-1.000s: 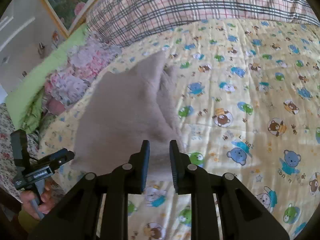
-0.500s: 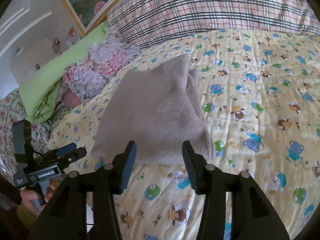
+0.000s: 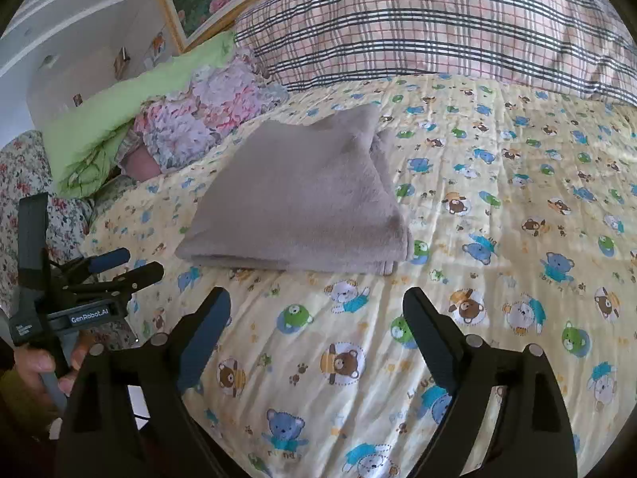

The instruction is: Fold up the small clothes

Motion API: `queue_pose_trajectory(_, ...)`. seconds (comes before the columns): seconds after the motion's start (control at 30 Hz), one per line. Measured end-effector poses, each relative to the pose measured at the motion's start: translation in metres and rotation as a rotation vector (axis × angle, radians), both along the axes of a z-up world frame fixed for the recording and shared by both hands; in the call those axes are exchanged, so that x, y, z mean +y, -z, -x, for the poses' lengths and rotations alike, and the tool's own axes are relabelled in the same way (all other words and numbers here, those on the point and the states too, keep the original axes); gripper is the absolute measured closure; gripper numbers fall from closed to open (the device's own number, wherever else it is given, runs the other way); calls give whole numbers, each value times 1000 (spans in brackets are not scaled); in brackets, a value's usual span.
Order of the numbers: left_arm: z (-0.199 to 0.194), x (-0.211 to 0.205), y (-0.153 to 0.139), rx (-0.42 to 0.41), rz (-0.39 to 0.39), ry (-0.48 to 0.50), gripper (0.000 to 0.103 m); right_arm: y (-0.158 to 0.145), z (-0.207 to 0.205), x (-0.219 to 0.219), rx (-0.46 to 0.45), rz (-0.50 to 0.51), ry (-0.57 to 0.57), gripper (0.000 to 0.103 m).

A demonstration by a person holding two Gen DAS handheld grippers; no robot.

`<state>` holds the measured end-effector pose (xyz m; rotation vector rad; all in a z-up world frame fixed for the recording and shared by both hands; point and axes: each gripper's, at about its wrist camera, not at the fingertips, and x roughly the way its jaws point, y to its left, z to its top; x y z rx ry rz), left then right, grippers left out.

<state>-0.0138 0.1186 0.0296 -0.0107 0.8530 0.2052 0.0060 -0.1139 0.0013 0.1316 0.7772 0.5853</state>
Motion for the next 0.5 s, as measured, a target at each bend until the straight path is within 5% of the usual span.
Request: queue_pose_trajectory(0.5,3,17,-3,-58,66,-1,12,-9,-4,22,-67,46,-49,5)
